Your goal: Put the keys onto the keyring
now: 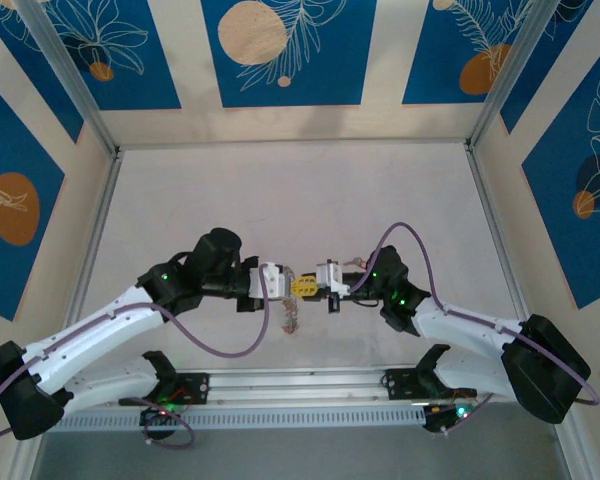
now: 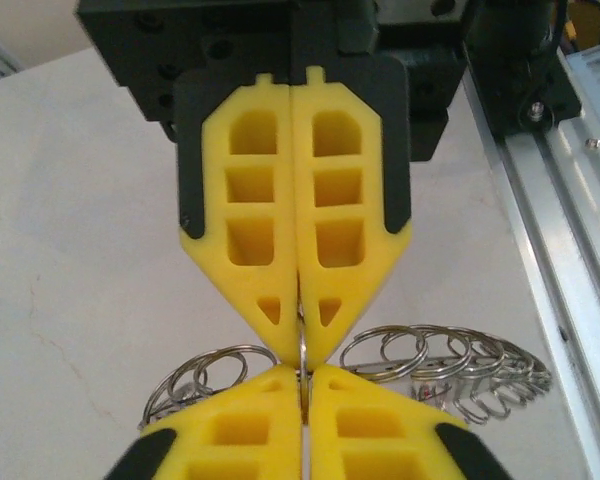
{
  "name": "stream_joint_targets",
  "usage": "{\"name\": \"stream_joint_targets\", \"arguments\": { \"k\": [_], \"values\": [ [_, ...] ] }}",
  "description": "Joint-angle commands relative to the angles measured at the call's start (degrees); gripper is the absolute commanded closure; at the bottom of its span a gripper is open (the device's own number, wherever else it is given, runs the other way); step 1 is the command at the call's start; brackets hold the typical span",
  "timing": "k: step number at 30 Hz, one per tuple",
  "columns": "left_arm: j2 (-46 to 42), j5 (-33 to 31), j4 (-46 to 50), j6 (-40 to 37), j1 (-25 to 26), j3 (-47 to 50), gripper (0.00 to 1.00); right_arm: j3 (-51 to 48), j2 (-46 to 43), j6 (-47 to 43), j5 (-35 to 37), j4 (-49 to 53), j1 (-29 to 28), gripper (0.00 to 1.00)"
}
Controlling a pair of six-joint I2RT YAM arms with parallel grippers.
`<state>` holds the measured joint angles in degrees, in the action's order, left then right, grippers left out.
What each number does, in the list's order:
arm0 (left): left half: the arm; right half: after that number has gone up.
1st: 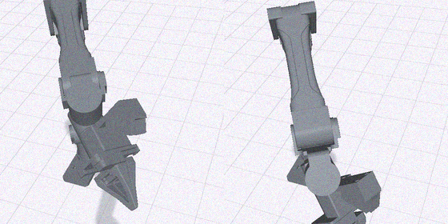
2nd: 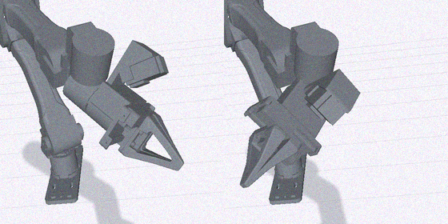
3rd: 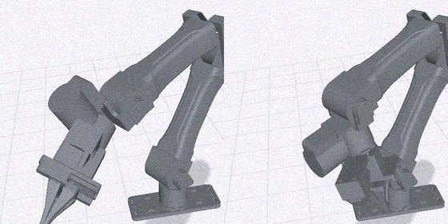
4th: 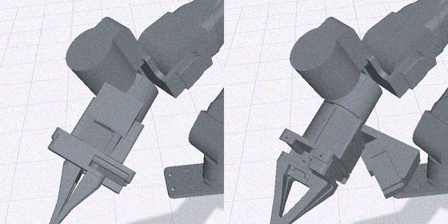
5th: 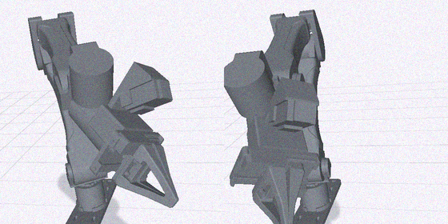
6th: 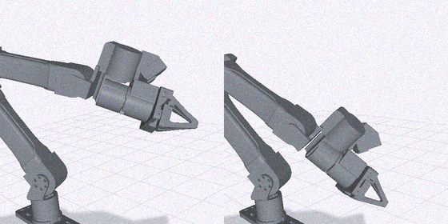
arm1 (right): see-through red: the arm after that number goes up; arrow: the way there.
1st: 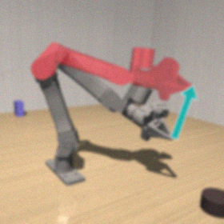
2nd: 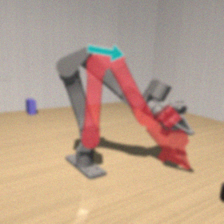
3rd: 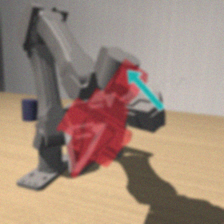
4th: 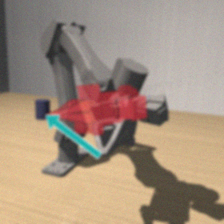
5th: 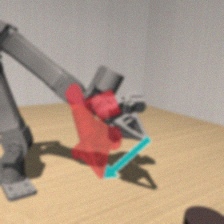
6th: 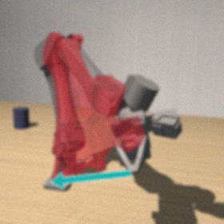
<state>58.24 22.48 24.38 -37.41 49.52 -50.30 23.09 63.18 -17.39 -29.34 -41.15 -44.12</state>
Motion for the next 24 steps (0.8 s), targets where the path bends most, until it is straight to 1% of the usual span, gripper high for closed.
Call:
{"name": "stream_joint_targets", "arguments": {
  "k": [1, 3, 6, 7, 8, 10, 11, 14, 17, 18, 20, 21, 22, 23, 24],
  "values": [
    [1.47, 4.55, -2.28, 0.6, 0.58, 0.15, 1.0, 0.62, -1.65, 0.06, -1.2, -5.04, -0.7, 1.0],
    [1.87, 4.74, -1.22, 0.42, 0.58, -0.69, 1.0, 0.37, -1.89, -0.48, -1.11, -4.3, -0.65, 1.0],
    [1.49, 2.91, -0.33, 0.44, 0.58, -1.4, 1.0, -0.44, -2.5, -1.64, -0.06, -3.04, -0.71, 1.0],
    [1.36, 1.97, -0.13, 0.65, 0.59, -1.61, 1.0, -0.88, -2.81, -2.06, 0.73, -2.62, -0.7, 0.93],
    [1.19, 0.9, 0.28, 0.67, 0.58, -1.88, 1.0, -1.47, -3.16, -2.44, 1.73, -2.25, -0.71, 0.81],
    [1.35, -2.06, 1.0, 0.93, 0.58, -2.53, 1.0, -2.57, -3.83, -3.6, 4.61, -0.74, -0.57, 0.61],
    [1.66, -3.88, 1.56, 0.77, 0.58, -2.92, 1.0, -3.15, -4.32, -4.29, 5.74, 0.26, -0.25, 0.56],
    [2.57, -8.39, 1.51, -0.67, 0.58, -3.31, 1.0, -5.02, -5.62, -3.95, 7.45, 0.76, 1.25, 0.48],
    [3.48, -9.56, -2.69, -3.83, 0.43, -1.21, 1.0, -6.43, -7.02, -2.3, 8.79, 0.61, 2.78, 0.41],
    [3.95, -9.49, -4.0, -4.22, 0.38, -0.79, 1.0, -6.61, -7.36, -1.43, 9.31, 0.83, 3.38, 0.4],
    [5.38, -8.71, -5.41, -3.31, -0.09, -1.16, 1.0, -7.0, -7.98, 2.83, 10.66, 1.6, 5.96, 0.3],
    [6.04, -8.6, -5.65, -2.66, -0.19, -1.63, 1.0, -6.96, -8.18, 5.96, 11.62, 2.19, 7.42, 0.29],
    [6.75, -8.44, -5.63, -2.13, -0.28, -2.38, 1.0, -6.76, -8.47, 10.21, 13.28, 3.1, 9.18, 0.24],
    [7.48, -8.18, -5.39, -2.01, -0.41, -3.19, 1.0, -6.3, -8.59, 15.24, 16.39, 4.21, 10.75, 0.2],
    [8.05, -7.79, -4.83, -2.28, -0.52, -3.96, 1.0, -5.51, -8.58, 19.96, 19.77, 6.23, 12.17, 0.19]
  ]
}}
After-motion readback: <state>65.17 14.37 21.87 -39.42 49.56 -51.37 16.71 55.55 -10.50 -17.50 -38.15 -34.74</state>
